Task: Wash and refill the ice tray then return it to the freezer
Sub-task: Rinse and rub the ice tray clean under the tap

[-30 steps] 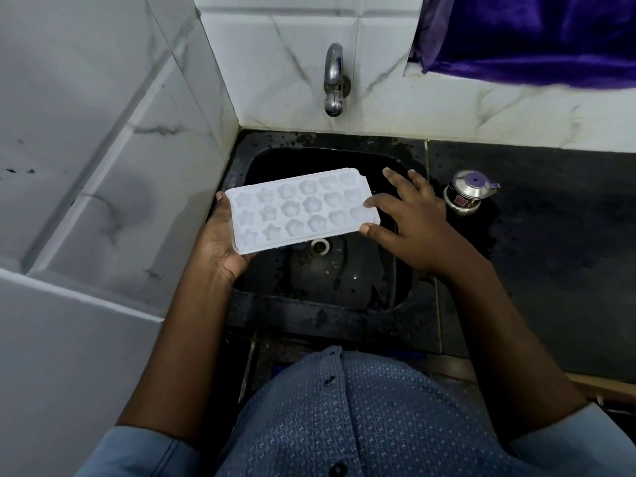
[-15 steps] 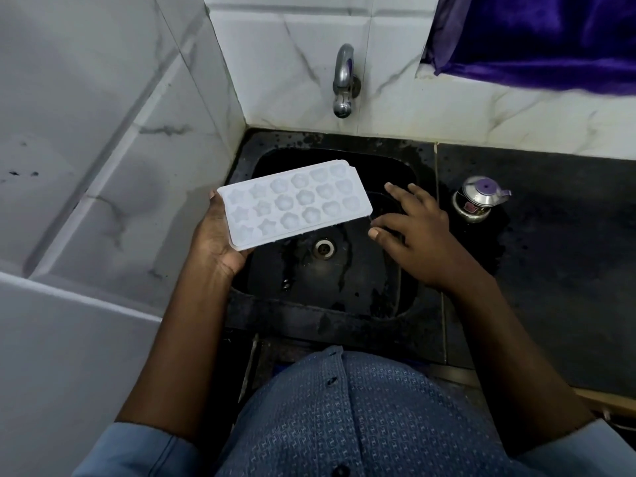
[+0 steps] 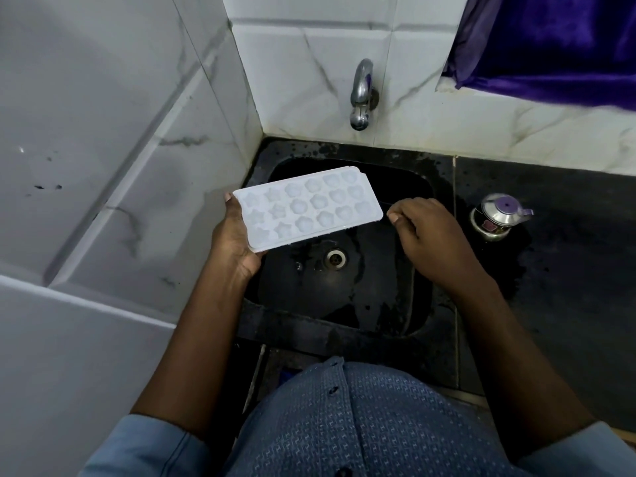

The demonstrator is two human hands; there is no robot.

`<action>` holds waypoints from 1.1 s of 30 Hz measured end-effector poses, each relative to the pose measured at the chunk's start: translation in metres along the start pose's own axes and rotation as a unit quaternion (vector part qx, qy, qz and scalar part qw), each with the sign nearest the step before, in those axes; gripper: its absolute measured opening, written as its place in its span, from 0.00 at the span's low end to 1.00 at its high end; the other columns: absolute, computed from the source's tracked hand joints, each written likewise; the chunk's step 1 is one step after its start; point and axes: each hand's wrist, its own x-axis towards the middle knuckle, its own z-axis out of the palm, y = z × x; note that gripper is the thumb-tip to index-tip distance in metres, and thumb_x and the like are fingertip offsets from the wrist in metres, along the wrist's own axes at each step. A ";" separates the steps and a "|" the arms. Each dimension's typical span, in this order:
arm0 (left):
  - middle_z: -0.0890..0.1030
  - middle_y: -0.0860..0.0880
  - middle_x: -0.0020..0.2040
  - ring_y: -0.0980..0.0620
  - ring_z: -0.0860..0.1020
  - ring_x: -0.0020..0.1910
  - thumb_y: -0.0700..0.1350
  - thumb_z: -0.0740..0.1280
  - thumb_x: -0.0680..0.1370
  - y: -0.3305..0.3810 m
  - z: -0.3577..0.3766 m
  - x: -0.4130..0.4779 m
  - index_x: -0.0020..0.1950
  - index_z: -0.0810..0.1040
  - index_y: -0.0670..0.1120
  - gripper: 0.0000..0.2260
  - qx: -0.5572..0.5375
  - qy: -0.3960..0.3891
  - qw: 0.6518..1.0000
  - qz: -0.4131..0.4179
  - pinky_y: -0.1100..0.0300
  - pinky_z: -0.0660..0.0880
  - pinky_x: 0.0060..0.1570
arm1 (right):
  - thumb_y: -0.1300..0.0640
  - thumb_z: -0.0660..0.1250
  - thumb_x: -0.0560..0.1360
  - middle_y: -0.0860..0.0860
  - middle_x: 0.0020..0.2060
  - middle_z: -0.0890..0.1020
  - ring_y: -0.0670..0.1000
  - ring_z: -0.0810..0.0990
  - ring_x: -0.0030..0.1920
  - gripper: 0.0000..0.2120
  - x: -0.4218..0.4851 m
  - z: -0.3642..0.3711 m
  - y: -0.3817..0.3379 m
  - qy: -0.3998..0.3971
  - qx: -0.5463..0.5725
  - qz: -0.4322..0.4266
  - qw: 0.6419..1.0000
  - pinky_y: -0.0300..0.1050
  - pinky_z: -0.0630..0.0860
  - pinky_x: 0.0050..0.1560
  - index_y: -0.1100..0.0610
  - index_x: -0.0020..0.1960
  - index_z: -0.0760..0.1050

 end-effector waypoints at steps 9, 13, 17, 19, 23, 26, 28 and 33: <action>0.88 0.44 0.58 0.41 0.87 0.55 0.71 0.55 0.82 0.002 0.012 -0.003 0.68 0.81 0.45 0.34 0.051 0.002 0.999 0.013 0.43 0.84 0.52 | 0.59 0.61 0.85 0.55 0.67 0.80 0.58 0.76 0.68 0.16 0.009 0.001 0.006 -0.054 0.013 0.057 0.997 0.52 0.72 0.68 0.59 0.71 0.76; 0.88 0.44 0.58 0.42 0.88 0.55 0.70 0.56 0.83 0.004 0.014 -0.006 0.67 0.82 0.45 0.32 0.057 -0.005 0.998 0.021 0.43 0.84 0.52 | 0.59 0.61 0.85 0.56 0.76 0.72 0.54 0.67 0.78 0.21 0.011 0.002 0.001 -0.081 0.029 0.080 0.993 0.44 0.61 0.76 0.60 0.78 0.70; 0.88 0.44 0.56 0.43 0.88 0.54 0.69 0.57 0.83 0.007 0.017 -0.012 0.65 0.82 0.45 0.31 0.058 -0.012 0.998 0.032 0.47 0.85 0.47 | 0.60 0.59 0.86 0.55 0.79 0.68 0.52 0.63 0.81 0.23 0.013 0.006 -0.001 -0.105 0.034 0.083 0.990 0.37 0.54 0.75 0.60 0.80 0.66; 0.89 0.45 0.55 0.43 0.88 0.52 0.69 0.58 0.83 0.009 0.019 -0.015 0.64 0.83 0.45 0.31 0.058 -0.008 0.998 0.034 0.50 0.85 0.43 | 0.59 0.58 0.86 0.55 0.80 0.67 0.51 0.62 0.81 0.23 0.013 0.007 -0.001 -0.108 0.042 0.085 0.990 0.39 0.54 0.77 0.59 0.81 0.65; 0.89 0.45 0.55 0.44 0.88 0.52 0.68 0.58 0.83 0.011 0.022 -0.019 0.65 0.83 0.44 0.30 0.064 -0.014 0.997 0.038 0.51 0.85 0.42 | 0.58 0.57 0.87 0.54 0.81 0.65 0.50 0.60 0.82 0.24 0.012 0.011 -0.004 -0.115 0.068 0.102 0.986 0.41 0.55 0.79 0.59 0.82 0.63; 0.89 0.46 0.54 0.45 0.89 0.51 0.68 0.58 0.84 0.012 0.023 -0.024 0.64 0.83 0.45 0.29 0.070 -0.016 0.996 0.046 0.51 0.85 0.42 | 0.57 0.57 0.87 0.53 0.82 0.63 0.50 0.58 0.82 0.24 0.011 0.014 -0.006 -0.127 0.068 0.110 0.983 0.37 0.52 0.77 0.59 0.83 0.61; 0.89 0.46 0.54 0.45 0.89 0.51 0.68 0.59 0.83 0.013 0.023 -0.026 0.64 0.83 0.45 0.29 0.077 -0.018 0.996 0.051 0.49 0.85 0.45 | 0.58 0.57 0.87 0.54 0.82 0.62 0.50 0.57 0.83 0.25 0.011 0.015 -0.006 -0.136 0.067 0.112 0.982 0.36 0.51 0.76 0.59 0.83 0.60; 0.88 0.45 0.58 0.44 0.88 0.56 0.68 0.61 0.82 0.015 0.028 -0.031 0.69 0.81 0.45 0.30 0.064 -0.048 0.996 0.050 0.47 0.85 0.49 | 0.58 0.57 0.87 0.54 0.83 0.61 0.50 0.56 0.83 0.25 0.010 0.017 -0.004 -0.149 0.060 0.114 0.980 0.36 0.50 0.76 0.59 0.83 0.59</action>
